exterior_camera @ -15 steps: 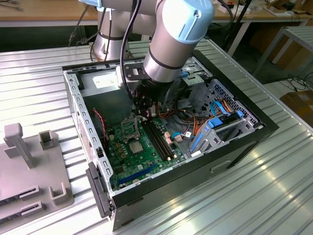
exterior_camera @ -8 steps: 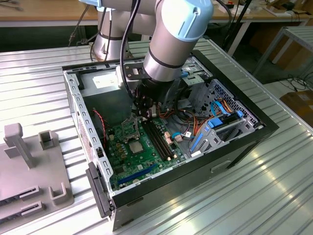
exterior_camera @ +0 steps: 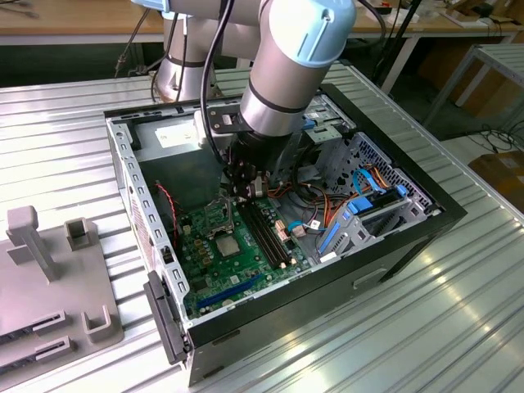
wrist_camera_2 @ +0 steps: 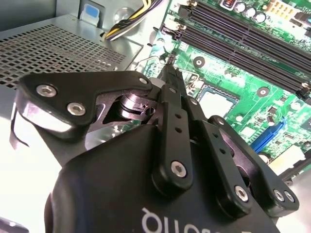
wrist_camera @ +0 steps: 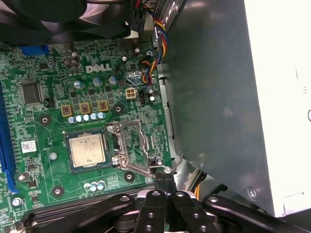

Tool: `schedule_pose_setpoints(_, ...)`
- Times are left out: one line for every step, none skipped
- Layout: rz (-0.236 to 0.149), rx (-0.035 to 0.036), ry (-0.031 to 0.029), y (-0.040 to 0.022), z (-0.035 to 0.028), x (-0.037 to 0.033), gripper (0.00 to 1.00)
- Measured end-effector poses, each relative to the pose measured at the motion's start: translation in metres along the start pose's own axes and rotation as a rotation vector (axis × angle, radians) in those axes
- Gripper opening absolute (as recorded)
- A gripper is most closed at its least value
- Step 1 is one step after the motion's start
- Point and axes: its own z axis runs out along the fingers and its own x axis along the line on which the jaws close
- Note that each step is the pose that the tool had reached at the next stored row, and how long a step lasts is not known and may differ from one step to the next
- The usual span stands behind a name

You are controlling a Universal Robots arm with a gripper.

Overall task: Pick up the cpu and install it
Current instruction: 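Close the cpu cover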

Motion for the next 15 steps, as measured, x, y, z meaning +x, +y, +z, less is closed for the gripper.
schedule_pose_setpoints(0.000,0.0003,0.0021,0.0000,0.0000,0.0000,0.11)
schedule_pose_setpoints(0.000,0.0009,0.0063,0.0000,-0.0001,0.0000,0.11)
schedule_pose_setpoints(0.000,0.0012,0.0084,0.0000,-0.0002,0.0000,0.11)
schedule_pose_setpoints(0.000,0.0015,0.0098,0.0000,-0.0003,-0.0001,0.11)
schedule_pose_setpoints(0.000,0.0016,0.0108,0.0000,-0.0004,-0.0001,0.11)
schedule_pose_setpoints(0.000,0.0017,0.0120,0.0000,-0.0005,-0.0001,0.11)
schedule_pose_setpoints(0.000,0.0017,0.0122,0.0000,-0.0006,-0.0001,0.11)
schedule_pose_setpoints(0.000,0.0018,0.0124,0.0001,-0.0009,0.0000,0.11)
schedule_pose_setpoints(0.000,0.0018,0.0124,0.0001,-0.0010,0.0006,0.11)
schedule_pose_setpoints(0.000,0.0018,0.0125,0.0000,-0.0010,0.0008,0.11)
schedule_pose_setpoints(0.000,0.0018,0.0128,0.0000,-0.0010,0.0009,0.11)
schedule_pose_setpoints(0.000,0.0018,0.0130,0.0000,-0.0010,0.0011,0.11)
schedule_pose_setpoints(0.000,0.0018,0.0132,0.0000,-0.0011,0.0014,0.11)
schedule_pose_setpoints(0.000,0.0018,0.0135,-0.0001,-0.0012,0.0016,0.11)
schedule_pose_setpoints(-0.001,0.0019,0.0137,-0.0001,-0.0012,0.0019,0.11)
